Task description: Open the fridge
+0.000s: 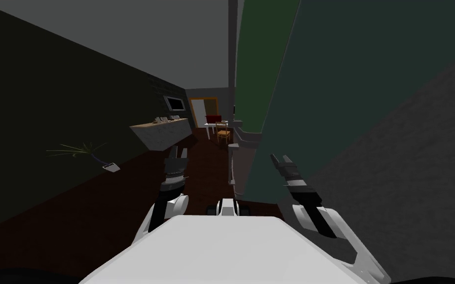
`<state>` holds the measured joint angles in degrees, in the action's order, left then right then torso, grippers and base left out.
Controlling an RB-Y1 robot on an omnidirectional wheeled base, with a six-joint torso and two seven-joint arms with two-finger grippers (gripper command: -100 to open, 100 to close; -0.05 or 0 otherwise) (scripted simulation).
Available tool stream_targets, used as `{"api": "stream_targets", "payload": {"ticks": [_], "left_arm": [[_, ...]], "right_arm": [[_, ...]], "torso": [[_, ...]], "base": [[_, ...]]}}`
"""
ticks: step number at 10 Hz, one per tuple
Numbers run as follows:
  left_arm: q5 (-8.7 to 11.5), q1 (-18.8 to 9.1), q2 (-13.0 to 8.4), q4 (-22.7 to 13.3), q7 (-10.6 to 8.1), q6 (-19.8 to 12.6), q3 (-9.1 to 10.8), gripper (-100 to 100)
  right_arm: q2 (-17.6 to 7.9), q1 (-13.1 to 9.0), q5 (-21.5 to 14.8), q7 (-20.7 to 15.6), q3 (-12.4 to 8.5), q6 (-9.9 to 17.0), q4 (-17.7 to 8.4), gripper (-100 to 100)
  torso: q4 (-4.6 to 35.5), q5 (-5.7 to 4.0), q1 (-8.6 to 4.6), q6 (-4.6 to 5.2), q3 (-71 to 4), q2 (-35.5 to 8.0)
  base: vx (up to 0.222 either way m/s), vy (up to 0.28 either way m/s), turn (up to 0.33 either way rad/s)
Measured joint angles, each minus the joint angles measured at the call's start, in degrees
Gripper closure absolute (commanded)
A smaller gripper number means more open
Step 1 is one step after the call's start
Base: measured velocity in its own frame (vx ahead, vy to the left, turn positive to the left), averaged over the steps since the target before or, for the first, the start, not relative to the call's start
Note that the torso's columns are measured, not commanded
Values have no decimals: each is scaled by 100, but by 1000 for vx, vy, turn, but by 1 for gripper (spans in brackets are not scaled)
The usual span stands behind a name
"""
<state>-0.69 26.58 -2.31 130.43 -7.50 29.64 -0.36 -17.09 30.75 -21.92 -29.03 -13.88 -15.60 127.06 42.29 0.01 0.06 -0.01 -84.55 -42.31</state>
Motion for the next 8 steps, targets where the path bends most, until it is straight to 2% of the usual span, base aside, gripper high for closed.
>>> {"api": "stream_targets", "payload": {"ticks": [8], "left_arm": [[0, 0, 0, 0, 0, 0, 0, 0]], "right_arm": [[-411, 90, -729, -1099, -412, 276, -251, -100]], "torso": [[1, -3, -10, 0, 2, -3]], "base": [[-14, 84, 65]]}}
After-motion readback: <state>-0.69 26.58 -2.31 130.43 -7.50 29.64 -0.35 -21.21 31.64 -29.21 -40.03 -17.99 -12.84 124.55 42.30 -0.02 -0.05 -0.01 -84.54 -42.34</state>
